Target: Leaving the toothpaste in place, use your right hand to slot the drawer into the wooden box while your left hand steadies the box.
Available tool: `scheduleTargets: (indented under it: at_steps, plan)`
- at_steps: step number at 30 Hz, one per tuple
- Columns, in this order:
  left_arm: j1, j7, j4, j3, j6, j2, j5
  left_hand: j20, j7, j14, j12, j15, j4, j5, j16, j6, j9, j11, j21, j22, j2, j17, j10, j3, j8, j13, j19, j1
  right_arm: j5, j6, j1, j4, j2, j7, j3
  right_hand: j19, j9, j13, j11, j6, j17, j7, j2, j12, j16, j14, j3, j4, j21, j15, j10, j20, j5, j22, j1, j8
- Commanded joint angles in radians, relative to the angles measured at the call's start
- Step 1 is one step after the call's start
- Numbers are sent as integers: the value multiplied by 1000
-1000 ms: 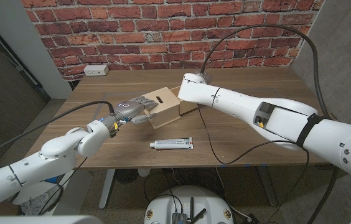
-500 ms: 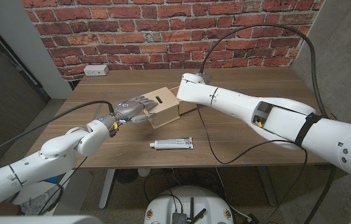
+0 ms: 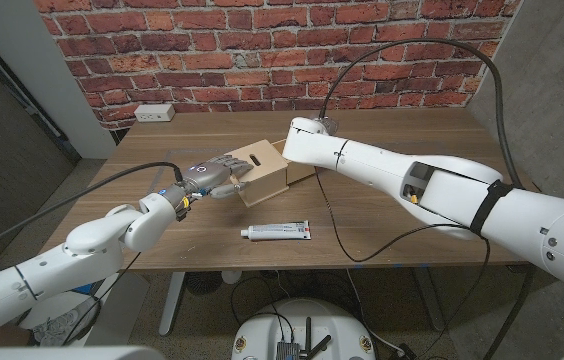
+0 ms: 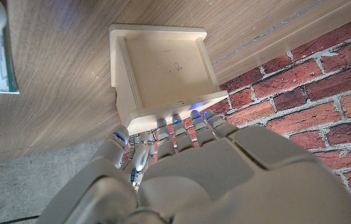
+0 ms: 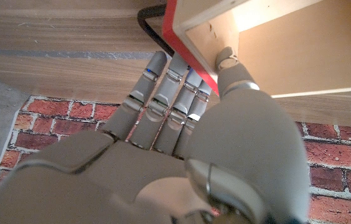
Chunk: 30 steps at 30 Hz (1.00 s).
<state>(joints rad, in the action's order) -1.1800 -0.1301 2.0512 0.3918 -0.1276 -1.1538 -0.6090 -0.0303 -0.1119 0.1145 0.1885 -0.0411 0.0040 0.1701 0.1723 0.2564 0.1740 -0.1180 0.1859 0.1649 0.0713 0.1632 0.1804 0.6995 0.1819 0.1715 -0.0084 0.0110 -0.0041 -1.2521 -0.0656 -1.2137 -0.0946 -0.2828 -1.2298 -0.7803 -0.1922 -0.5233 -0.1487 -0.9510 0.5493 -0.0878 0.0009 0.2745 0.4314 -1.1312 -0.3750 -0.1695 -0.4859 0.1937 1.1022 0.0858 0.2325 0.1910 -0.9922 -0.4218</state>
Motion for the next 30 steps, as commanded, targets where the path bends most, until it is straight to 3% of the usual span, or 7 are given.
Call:
scheduleTargets:
  at_steps: [1,17,30]
  plan:
    - [2,2,0,3,-1,5,1,-126,-3,9,-2,-127,-1,6,1,12,2,-4,4,4,55,0,9,11,8,3,4,10,-11,10,8,38,18,8,1,3,-8,-5,-12,-19,6,10,109,1,2,-28,-8,2,-7,38,26,100,8,1,-54,-3]
    - [10,-2,-8,9,4,14,1,-126,-2,12,-3,-127,-4,6,2,12,2,-2,4,4,56,0,9,14,8,3,7,12,-16,-15,-3,-3,13,6,-3,6,-8,-6,-13,-23,13,15,110,-5,-2,-28,-10,3,-12,38,26,99,8,1,-51,1]
    - [11,-5,-10,12,1,20,1,-125,-2,12,-3,-126,-6,6,1,12,3,-1,4,4,58,0,9,17,7,3,8,12,-15,11,-8,35,28,6,-1,7,-8,-8,-12,-24,17,13,110,-7,-5,-28,-11,2,-16,38,29,99,9,0,-48,4]
